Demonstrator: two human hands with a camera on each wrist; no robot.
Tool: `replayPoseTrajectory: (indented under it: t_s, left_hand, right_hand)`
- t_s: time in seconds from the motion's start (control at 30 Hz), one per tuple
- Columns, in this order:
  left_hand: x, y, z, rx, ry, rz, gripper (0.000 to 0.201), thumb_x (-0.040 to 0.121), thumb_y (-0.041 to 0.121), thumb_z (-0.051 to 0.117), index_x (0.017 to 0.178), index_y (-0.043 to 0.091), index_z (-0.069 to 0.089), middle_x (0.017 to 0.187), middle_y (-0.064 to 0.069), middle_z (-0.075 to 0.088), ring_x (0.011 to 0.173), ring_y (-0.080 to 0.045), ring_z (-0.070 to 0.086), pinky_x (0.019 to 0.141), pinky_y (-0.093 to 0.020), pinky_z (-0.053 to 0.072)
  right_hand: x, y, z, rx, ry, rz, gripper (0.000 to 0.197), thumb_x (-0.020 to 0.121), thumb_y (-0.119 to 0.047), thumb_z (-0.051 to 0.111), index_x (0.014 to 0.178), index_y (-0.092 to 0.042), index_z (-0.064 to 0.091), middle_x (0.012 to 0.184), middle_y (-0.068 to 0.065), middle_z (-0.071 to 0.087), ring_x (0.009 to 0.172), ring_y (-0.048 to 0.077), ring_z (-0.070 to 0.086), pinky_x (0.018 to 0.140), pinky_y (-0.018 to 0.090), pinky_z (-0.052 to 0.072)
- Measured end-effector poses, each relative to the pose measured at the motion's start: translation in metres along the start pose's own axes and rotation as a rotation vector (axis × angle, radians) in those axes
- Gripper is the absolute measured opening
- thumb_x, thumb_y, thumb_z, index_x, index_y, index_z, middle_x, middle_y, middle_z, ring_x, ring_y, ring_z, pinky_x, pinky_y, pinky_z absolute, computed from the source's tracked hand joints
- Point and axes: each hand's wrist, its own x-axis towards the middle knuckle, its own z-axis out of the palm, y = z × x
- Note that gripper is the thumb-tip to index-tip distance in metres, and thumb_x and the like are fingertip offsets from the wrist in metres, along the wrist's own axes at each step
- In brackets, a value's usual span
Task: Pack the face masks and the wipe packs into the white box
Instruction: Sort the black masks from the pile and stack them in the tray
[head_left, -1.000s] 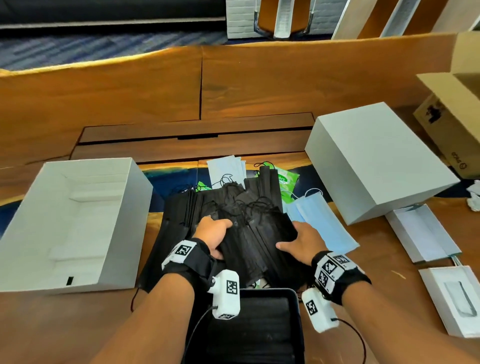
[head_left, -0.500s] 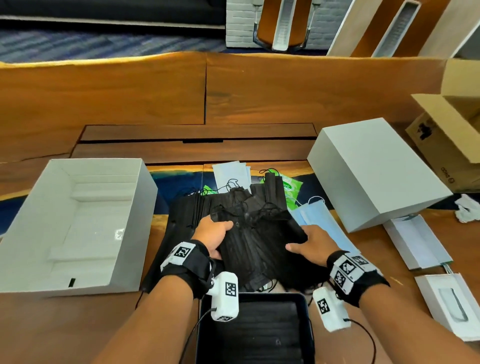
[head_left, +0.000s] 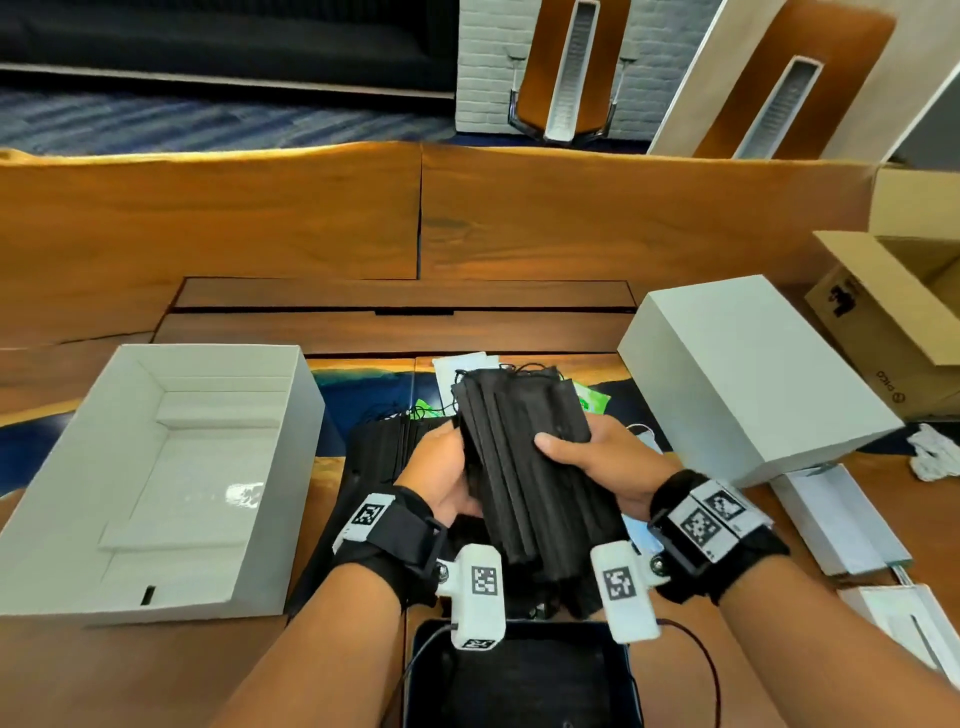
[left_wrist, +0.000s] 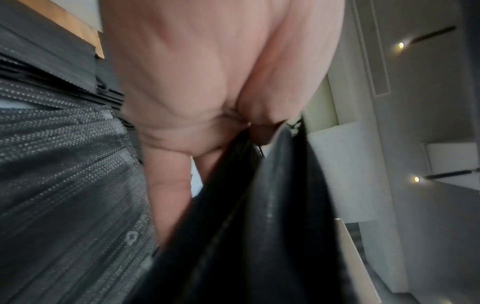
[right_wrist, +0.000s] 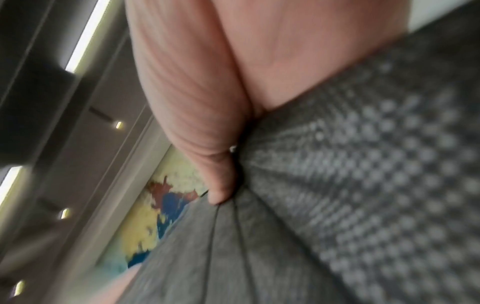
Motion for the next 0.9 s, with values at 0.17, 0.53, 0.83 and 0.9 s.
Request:
replayPoseTrajectory:
  t_s: [0.17,0.53,0.83,0.9]
  left_hand:
    - [0.001,0.001,-0.016,-0.169,-0.148,-0.048,0.091,0.081,0.085,0.016,0.124,0.022,0.066,0.122,-0.012,0.069,0.116,-0.034,0.062,0.088,-0.061,0.049]
    - [0.008,-0.010,-0.002,-0.120,0.043,0.048,0.035,0.087,0.013,0.072,0.116,-0.006,0.067,0.108,-0.025,0.071,0.097,-0.036,0.071,0.083,-0.048,0.058]
    - [0.016,0.017,-0.024,-0.589,0.115,0.182,0.042,0.088,0.018,0.071,0.127,0.006,0.061,0.118,-0.019,0.069,0.108,-0.035,0.067,0.091,-0.054,0.054]
    - [0.011,0.014,-0.008,-0.529,0.038,0.171,0.042,0.090,0.016,0.067,0.128,0.002,0.060,0.122,-0.021,0.067,0.111,-0.036,0.065,0.093,-0.053,0.053]
  right_hand:
    - [0.014,0.011,0.013,-0.318,0.072,-0.024,0.026,0.098,-0.030,0.051,0.104,-0.010,0.066,0.105,0.009,0.072,0.099,0.025,0.068,0.094,0.048,0.052]
    - [0.013,-0.007,0.040,-0.128,-0.024,0.018,0.048,0.101,-0.049,0.033,0.124,-0.016,0.058,0.117,0.003,0.066,0.107,0.014,0.063,0.096,0.037,0.052]
    - [-0.012,0.014,0.005,0.409,-0.087,0.245,0.057,0.079,-0.040,0.066,0.127,-0.013,0.055,0.115,0.010,0.069,0.111,0.031,0.065,0.100,0.052,0.047]
    - [-0.007,0.012,0.023,0.584,-0.056,0.220,0.050,0.079,-0.030,0.069,0.125,-0.014,0.058,0.117,0.012,0.070,0.110,0.030,0.066,0.089,0.049,0.054]
